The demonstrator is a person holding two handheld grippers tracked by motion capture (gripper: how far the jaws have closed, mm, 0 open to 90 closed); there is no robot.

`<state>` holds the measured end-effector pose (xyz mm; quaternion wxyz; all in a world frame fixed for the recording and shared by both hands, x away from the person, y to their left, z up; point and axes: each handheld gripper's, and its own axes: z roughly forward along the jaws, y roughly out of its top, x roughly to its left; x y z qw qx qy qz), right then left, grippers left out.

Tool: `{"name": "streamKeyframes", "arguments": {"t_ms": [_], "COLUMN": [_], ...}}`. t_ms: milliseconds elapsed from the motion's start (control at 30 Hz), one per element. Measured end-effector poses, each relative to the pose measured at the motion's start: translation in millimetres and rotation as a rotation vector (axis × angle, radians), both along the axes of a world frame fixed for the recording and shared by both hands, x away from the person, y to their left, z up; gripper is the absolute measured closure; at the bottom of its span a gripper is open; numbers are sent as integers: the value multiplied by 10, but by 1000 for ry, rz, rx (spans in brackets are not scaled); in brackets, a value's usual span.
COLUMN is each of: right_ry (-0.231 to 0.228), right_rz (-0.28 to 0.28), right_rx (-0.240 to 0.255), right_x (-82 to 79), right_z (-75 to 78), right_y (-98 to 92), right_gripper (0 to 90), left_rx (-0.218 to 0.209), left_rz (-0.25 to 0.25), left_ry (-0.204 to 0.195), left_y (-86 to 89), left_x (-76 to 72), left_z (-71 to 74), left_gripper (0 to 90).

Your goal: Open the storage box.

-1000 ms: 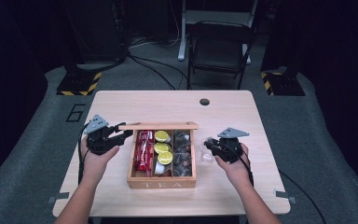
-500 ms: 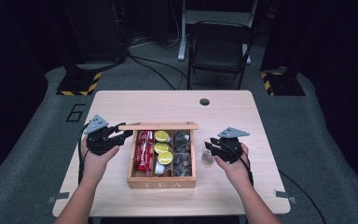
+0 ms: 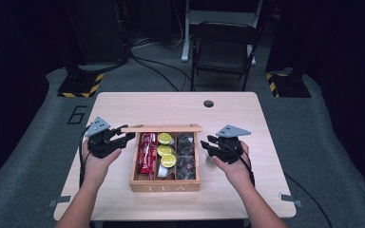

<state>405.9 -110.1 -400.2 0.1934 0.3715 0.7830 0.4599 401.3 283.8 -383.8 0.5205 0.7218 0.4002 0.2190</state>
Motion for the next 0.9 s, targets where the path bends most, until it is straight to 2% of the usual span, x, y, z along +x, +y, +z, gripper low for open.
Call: {"name": "streamKeyframes", "arguments": {"t_ms": [233,467,600,867,900], "right_ry": [-32,-32,-57,-87,-86], "right_rz": [18,21,31,58,49], "right_rx": [5,10,6,3,7], "right_x": [-27,-7,-19,-36,-46], "right_z": [153,269,348,429,439], "right_y": [68,119,171,236,251], "right_gripper": [585,559,535,502,501], "left_rx": [-7,2,0,4,6], "left_rz": [2,-3,-2,-5,-7], "left_ry": [-2,2,4,4,6], "left_y": [-1,1,1,3,4], "left_x": [-16,-27,-33,-50,-54], "left_z": [18,24,27,33,35], "left_gripper": [567,567,566,565,565]}}
